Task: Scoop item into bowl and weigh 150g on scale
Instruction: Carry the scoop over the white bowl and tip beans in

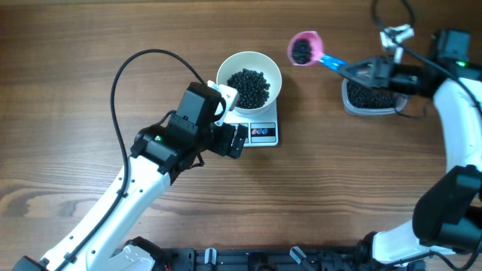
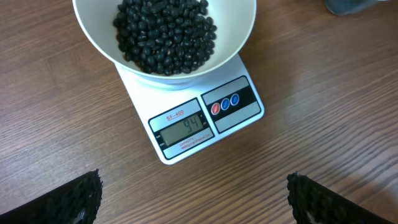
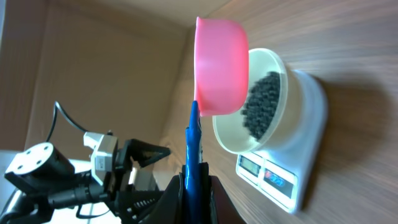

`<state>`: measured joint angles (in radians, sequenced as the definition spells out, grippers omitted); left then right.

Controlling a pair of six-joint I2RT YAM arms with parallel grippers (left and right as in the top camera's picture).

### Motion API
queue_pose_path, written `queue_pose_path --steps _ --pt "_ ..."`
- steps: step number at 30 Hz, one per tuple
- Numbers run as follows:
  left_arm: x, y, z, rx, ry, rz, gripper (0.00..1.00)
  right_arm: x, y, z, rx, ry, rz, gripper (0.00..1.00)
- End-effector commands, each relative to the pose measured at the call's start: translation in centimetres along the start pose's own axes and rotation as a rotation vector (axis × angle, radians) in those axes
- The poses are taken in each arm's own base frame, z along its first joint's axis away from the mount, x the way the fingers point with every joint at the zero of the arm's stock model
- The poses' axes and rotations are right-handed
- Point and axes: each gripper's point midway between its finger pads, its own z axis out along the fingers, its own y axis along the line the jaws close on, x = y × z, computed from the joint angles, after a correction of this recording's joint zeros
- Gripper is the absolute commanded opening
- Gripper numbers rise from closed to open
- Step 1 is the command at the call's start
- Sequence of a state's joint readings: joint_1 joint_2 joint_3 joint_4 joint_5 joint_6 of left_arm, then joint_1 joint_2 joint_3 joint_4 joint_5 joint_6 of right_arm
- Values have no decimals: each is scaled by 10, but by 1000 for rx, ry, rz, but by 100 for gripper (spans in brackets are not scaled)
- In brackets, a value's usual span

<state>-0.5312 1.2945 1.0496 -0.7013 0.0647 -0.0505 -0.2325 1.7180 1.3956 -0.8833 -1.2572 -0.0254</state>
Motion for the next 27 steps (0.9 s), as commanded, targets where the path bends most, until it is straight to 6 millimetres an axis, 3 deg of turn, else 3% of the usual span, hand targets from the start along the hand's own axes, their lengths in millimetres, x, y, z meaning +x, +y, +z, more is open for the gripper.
queue_pose_path --steps 1,7,8,13,17,22,27 --pt "2 1 2 -6 7 -9 100 8 23 39 -75 80 -49 4" --pt "2 1 2 -6 7 -9 100 24 -10 96 258 178 -324 4" --pt "2 1 2 -6 7 -9 100 25 -9 107 287 196 -438 4" --pt "2 1 2 -6 7 -9 100 11 -6 135 394 167 -687 4" --pt "2 1 2 -6 7 -9 100 11 -21 140 575 206 -818 4" --pt "2 1 2 -6 7 -9 100 14 -24 139 608 241 -888 4" --pt "2 1 2 -6 7 -9 100 6 -4 125 638 208 -957 4"
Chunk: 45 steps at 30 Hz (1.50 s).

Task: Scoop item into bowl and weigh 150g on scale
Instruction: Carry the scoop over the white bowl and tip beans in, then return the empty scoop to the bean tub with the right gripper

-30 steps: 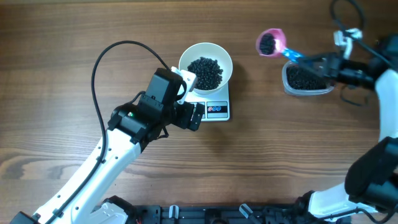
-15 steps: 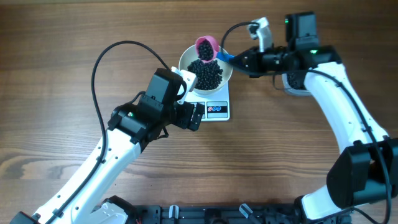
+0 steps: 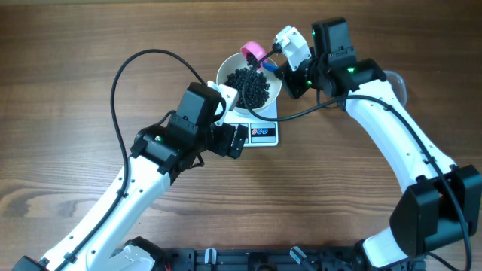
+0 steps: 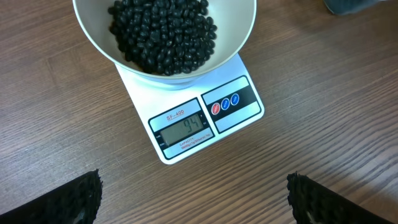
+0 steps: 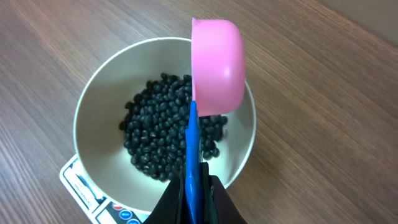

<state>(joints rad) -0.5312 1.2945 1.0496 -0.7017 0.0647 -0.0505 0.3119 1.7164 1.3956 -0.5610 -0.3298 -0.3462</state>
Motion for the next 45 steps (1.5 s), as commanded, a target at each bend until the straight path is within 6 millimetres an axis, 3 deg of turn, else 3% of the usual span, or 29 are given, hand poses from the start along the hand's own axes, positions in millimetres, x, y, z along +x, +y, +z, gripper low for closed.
queue_pose_path --steps 1,8,15,20,21,23,26,28,29,30,32,34,38,42,45 --pt "2 1 2 -6 7 -9 100 -14 -2 -22 58 -36 -77 4" --pt "2 1 2 -6 7 -9 100 -15 17 -25 29 -22 -171 4" --pt "2 1 2 -6 7 -9 100 -12 22 -22 59 10 -186 4" --pt "2 1 2 -6 7 -9 100 -25 26 -24 34 -50 66 4" --pt "2 1 2 -6 7 -9 100 -38 19 -33 48 -113 211 4" --pt "2 1 2 -6 7 -9 100 -48 10 -48 66 -166 292 4" --pt "2 1 2 -6 7 -9 100 -46 -18 -93 139 -220 342 4" --pt "2 1 2 -6 7 -9 100 -30 -49 -129 269 -224 388 4" --pt "2 1 2 -6 7 -9 100 -12 -74 -151 392 -200 421 4" --pt "2 1 2 -6 7 -9 100 1 -86 -163 456 -166 405 4" --pt "2 1 2 -6 7 -9 100 51 -103 -184 546 26 304 4" --pt "2 1 2 -6 7 -9 100 91 -103 -189 553 184 331 4" --pt "2 1 2 -6 7 -9 100 133 -100 -189 563 369 382 4" --pt "2 1 2 -6 7 -9 100 133 -108 -183 578 376 378 4" --pt "2 1 2 -6 7 -9 100 146 -117 -173 592 445 384 4"
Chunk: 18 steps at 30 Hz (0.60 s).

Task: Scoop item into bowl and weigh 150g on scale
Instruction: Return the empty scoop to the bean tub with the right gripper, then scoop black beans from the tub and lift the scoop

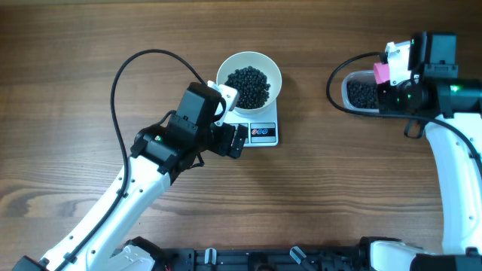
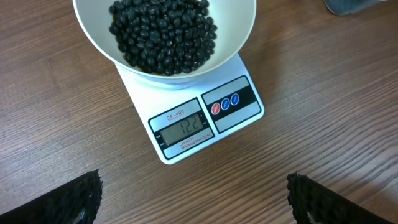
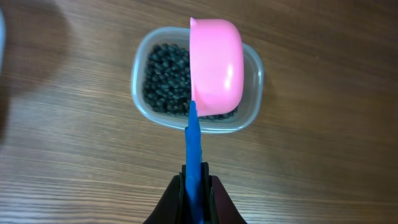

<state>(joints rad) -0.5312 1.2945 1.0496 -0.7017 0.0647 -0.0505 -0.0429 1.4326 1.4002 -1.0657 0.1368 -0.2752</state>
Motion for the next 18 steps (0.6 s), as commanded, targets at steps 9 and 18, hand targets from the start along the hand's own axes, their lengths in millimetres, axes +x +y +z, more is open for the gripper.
queue_pose_path --steps 9,18 --pt "2 1 2 -6 7 -9 100 29 -25 70 21 226 39 4" --pt "2 1 2 -6 7 -9 100 13 -28 78 -66 130 88 4"
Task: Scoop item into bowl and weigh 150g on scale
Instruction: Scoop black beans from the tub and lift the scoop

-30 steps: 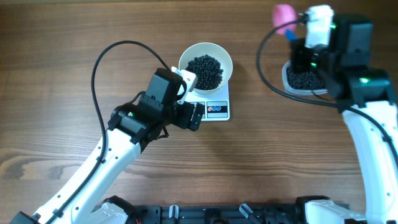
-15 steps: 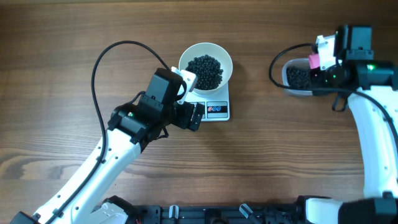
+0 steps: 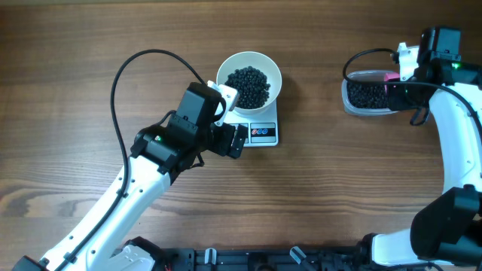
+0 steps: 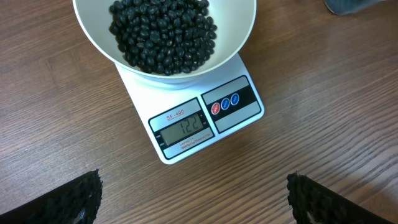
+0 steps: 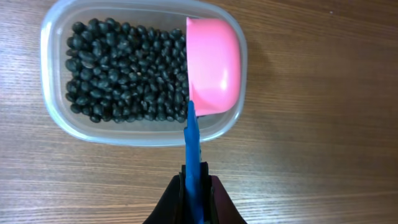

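Observation:
A white bowl point(image 3: 248, 75) of black beans point(image 4: 163, 34) sits on a small white scale point(image 4: 205, 121) whose display reads 122. My left gripper point(image 4: 194, 196) hovers open near the scale's front, nothing between its fingers. At the far right, a clear tub point(image 5: 143, 74) holds more black beans point(image 5: 124, 71). My right gripper point(image 5: 194, 186) is shut on the blue handle of a pink scoop point(image 5: 213, 65), whose cup is turned on its side in the tub's right end. In the overhead view the scoop point(image 3: 391, 76) shows only as a pink sliver at the tub point(image 3: 369, 96).
Bare wooden tabletop point(image 3: 339, 188) surrounds everything. A black cable point(image 3: 120, 83) loops over the left arm, and another cable point(image 3: 361, 56) arcs by the tub. The scale's red and blue buttons point(image 4: 225, 103) face my left wrist camera.
My right gripper has come lower and closer to the tub; the scoop's cup now sits inside its right end among the beans. The left arm and the 122 reading are unchanged.
The right gripper held a loaded scoop between tub and bowl with the scale at 94. Then the scoop was tipped over the bowl. Afterwards the scale read 122 and the scoop was back above the tub; now it is down inside it.

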`<state>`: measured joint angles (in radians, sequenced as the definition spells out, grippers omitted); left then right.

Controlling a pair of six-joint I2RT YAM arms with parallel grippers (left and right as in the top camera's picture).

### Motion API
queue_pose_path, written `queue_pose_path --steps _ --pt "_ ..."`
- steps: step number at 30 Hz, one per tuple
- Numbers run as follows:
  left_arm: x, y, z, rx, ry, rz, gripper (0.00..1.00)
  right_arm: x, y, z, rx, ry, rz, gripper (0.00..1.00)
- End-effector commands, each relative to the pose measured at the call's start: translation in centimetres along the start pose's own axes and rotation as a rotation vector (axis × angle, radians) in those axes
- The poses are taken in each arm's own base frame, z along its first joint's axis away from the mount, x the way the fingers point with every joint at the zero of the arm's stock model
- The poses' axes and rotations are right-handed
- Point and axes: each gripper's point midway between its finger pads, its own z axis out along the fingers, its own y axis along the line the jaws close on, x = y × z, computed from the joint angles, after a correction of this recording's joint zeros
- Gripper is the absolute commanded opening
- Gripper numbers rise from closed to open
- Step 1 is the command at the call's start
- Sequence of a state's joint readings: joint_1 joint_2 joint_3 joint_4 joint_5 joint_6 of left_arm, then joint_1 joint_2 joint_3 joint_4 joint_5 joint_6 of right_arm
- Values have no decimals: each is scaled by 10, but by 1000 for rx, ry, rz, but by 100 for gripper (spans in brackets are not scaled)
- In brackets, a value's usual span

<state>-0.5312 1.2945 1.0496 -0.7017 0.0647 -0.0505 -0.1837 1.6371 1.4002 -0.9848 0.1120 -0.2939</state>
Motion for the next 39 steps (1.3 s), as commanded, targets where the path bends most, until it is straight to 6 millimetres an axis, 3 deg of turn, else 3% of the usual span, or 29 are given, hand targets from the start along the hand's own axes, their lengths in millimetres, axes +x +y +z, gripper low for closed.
queue_pose_path --steps 1,5,9,14,26,30,34,39 --pt "2 1 2 -6 7 -9 100 -2 8 7 -61 -5 -11 4" --pt "2 1 2 -6 7 -9 100 4 14 29 -82 61 7 4" --pt "2 1 2 -6 7 -9 100 0 44 39 -249 52 9 4" --pt "2 1 2 -6 7 -9 100 -8 77 32 -453 12 14 4" --pt "2 1 2 -6 7 -9 100 18 87 22 -518 79 -112 4" --pt "2 1 2 -6 7 -9 100 20 76 23 -520 74 -75 5" --pt "2 1 2 -6 7 -9 100 10 75 10 -681 -28 -12 4" --pt "2 1 2 -6 7 -9 100 12 70 12 -680 -25 6 4"
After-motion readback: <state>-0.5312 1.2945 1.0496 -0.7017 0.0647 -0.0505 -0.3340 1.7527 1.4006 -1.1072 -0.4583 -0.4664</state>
